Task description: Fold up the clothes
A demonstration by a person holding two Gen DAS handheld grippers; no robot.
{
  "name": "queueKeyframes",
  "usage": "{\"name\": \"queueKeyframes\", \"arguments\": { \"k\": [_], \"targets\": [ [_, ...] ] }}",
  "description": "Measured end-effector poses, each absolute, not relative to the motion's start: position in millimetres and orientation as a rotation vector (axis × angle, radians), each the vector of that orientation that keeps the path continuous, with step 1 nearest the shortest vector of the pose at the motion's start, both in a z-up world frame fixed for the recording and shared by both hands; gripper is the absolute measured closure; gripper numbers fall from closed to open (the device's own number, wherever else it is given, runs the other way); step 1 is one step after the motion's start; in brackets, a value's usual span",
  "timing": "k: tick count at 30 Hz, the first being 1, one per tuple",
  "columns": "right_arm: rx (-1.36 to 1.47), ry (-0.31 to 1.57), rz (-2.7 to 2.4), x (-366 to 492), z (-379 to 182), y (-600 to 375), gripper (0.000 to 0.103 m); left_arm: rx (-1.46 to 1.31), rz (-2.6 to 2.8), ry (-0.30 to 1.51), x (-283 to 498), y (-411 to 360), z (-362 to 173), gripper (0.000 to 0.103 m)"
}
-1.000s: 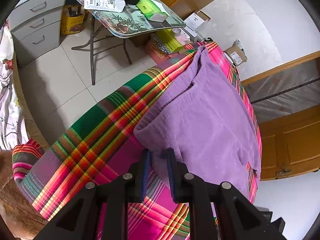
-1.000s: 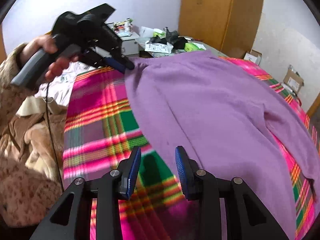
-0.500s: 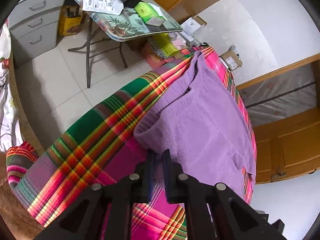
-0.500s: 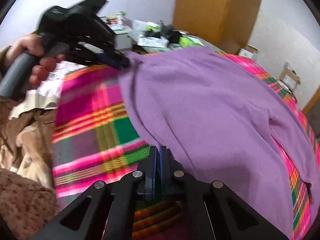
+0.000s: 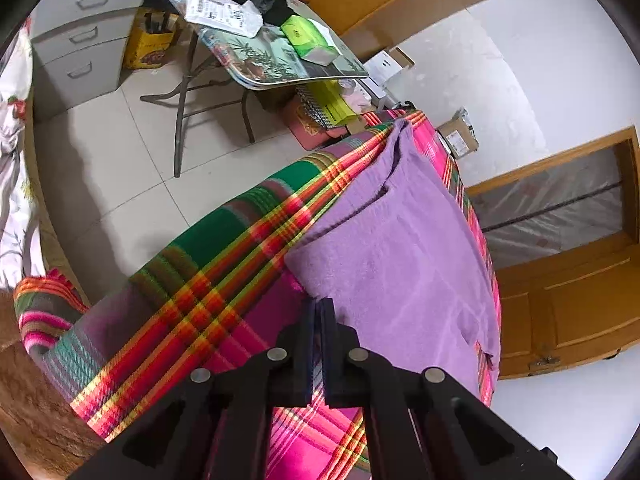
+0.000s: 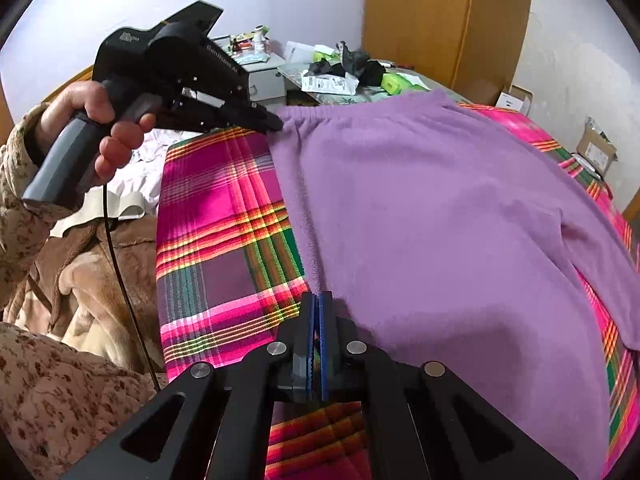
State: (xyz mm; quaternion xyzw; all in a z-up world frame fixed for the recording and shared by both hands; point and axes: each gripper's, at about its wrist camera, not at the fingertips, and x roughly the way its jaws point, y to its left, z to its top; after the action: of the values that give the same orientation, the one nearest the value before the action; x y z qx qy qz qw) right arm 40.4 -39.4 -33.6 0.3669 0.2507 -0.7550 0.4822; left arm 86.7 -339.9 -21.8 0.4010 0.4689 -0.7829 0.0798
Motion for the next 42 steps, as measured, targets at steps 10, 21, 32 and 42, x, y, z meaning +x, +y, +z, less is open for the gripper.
{"name": "queueKeyframes", "arguments": {
  "k": [10,21,32,42],
  "targets": [
    [0.950,0.514,-1.809,34.1,-41.3,-45.0,0.101,1.172,-2.278,1.363,100.0,-352.4,-21.3,0.103],
    [0.932,0.369,-1.976,-3.6,-8.8,0.8,0.083,1.180,-2.440,1.233,70.0,-328.1,13.6,0.102],
    [1.112,0.275,-2.118,-53.9,-28.2,53.6,0.080,1.357,-2.521,1.101,10.0,-288.7,23.7,0.096],
    [1.145,0.247,-2.118,-75.8,-22.5,69.9,0.076,1.400,-2.559,0.845,-61.0,-286.4,34.8,0.091]
  ]
}}
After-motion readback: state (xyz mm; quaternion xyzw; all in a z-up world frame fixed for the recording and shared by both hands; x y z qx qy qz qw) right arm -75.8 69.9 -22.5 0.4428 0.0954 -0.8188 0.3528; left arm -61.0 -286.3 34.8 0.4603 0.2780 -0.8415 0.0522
